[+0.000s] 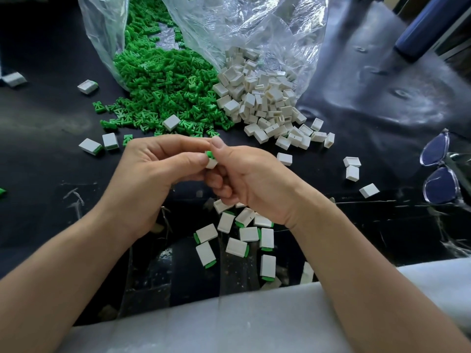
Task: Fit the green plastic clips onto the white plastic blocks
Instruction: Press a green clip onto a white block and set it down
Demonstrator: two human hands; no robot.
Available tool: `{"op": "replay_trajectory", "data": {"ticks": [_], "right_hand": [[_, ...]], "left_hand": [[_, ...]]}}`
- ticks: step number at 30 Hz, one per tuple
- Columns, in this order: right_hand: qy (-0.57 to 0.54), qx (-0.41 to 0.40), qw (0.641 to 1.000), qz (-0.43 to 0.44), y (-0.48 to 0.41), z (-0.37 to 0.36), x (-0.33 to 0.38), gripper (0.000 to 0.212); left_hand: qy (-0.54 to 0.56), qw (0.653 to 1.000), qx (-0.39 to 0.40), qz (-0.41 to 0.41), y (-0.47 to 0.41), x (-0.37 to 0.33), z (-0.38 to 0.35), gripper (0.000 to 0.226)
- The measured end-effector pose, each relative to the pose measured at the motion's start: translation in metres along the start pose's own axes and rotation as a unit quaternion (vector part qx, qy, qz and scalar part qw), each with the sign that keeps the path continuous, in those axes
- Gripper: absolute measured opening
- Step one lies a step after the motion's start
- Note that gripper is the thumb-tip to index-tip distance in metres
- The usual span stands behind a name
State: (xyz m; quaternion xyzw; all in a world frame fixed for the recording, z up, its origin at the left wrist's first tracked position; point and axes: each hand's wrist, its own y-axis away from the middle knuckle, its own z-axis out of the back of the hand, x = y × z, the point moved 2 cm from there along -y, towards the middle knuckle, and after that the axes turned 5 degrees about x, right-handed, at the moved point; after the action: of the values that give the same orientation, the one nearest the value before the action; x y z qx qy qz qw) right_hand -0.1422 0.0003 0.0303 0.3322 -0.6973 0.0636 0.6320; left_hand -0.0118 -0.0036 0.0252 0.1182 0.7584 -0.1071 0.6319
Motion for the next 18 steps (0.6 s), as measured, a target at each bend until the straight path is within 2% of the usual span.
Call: {"op": "replay_trajectory", "data": {"ticks": [4,10,13,18], "right_hand": [[0.056,-0.011,0.998,0.008,-0.0003,0.0007,-0.0004,0.034],[0.066,-0.015,0.998,0.018,0.0009,0.0008,-0.0019,0.034],[0.087,-0.021,0.996,0.022,0.0011,0.0015,-0.0038,0.047],[0.117,-0.035,0.990,0.072,0.0005,-0.0035,-0.0019,0.038]], "left_hand": [[0.004,1.000,0.019,0.022,-0.0006,0.0006,0.0001,0.020],[-0.001,1.000,0.024,0.018,0.0011,0.0000,-0.0030,0.018],[0.005,1.000,0.006,0.011,0.0016,0.0013,-0.0057,0.019],[0.019,1.000,-0.021,0.011,0.0016,0.0047,-0.0068,0.020]]}}
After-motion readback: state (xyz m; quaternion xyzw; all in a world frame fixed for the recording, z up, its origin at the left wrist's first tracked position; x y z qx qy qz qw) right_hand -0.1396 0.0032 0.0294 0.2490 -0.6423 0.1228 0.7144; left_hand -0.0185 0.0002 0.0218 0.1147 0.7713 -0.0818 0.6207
